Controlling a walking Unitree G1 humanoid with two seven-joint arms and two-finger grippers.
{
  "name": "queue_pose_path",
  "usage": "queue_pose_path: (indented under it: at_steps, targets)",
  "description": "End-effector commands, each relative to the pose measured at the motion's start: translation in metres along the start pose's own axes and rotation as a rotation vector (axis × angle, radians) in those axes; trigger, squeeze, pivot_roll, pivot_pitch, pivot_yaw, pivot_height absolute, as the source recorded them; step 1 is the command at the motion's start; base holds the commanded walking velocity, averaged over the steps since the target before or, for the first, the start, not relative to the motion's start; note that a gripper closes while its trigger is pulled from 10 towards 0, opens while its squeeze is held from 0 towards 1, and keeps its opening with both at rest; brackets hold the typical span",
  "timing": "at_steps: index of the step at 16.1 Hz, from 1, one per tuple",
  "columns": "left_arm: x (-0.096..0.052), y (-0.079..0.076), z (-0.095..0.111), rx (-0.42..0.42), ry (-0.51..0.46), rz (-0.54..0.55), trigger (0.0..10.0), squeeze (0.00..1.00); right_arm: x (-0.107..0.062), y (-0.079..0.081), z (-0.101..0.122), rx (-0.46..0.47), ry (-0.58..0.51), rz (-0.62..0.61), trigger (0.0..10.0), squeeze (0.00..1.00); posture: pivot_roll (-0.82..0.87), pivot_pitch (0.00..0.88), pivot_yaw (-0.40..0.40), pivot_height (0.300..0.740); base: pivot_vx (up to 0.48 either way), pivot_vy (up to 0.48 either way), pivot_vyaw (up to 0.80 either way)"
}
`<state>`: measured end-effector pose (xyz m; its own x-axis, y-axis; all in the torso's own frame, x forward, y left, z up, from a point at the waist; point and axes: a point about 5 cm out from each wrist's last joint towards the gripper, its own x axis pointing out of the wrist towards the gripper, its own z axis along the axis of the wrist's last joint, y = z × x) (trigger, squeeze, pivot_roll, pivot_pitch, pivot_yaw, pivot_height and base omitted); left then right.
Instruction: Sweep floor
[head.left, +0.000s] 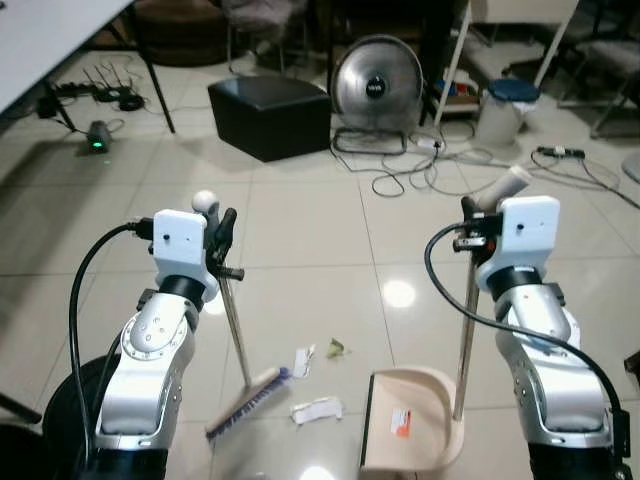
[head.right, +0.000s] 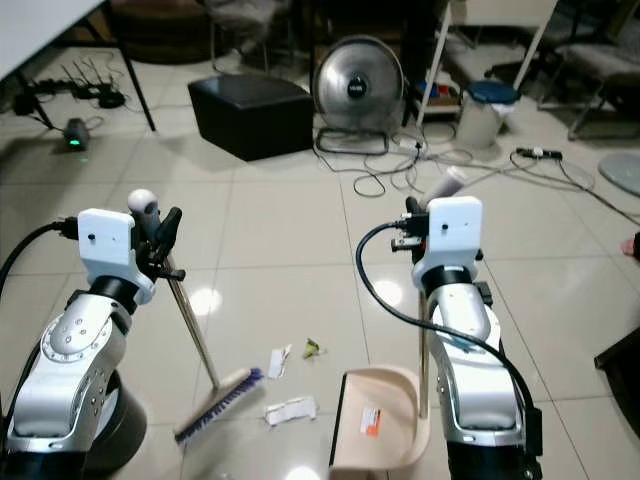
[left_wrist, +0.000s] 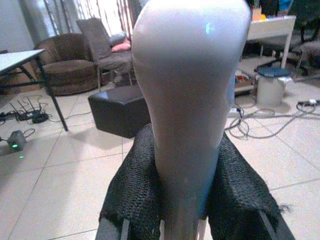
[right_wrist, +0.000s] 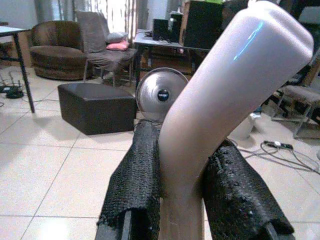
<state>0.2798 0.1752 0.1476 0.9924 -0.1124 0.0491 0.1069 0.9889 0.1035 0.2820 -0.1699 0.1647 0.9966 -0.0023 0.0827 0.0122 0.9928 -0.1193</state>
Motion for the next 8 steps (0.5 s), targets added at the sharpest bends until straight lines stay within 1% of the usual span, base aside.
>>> queue_pose_path:
  at_steps: [1, 6, 7, 8]
  targets:
    - [0.0049, -0.0037, 0.0093, 0.011, -0.044, -0.022, 10.0, 0.0, -0.0001, -0.0033, 0.0063, -0.011, -0.034, -0.01, 10.0, 0.0, 0.01, 0.0, 0.019, 0.74, 0.36, 0.0, 0.0]
    - [0.0044, -0.0004, 0.0094, 0.015, -0.047, -0.008, 10.0, 0.0, 0.0044, -0.0006, 0.0074, 0.002, -0.037, 0.014, 10.0, 0.0, 0.03, 0.0, 0.0, 0.74, 0.363, 0.0, 0.0]
    - [0.0019, 0.002, 0.0087, 0.016, -0.046, 0.006, 10.0, 0.0, 0.0056, 0.0037, 0.0068, -0.027, -0.029, 0.053, 10.0, 0.0, 0.03, 0.0, -0.008, 0.74, 0.364, 0.0, 0.0]
    - [0.001, 0.003, 0.0086, 0.018, -0.045, 0.011, 10.0, 0.0, 0.0057, 0.0055, 0.0061, -0.029, -0.022, 0.067, 10.0, 0.0, 0.04, 0.0, -0.01, 0.74, 0.36, 0.0, 0.0]
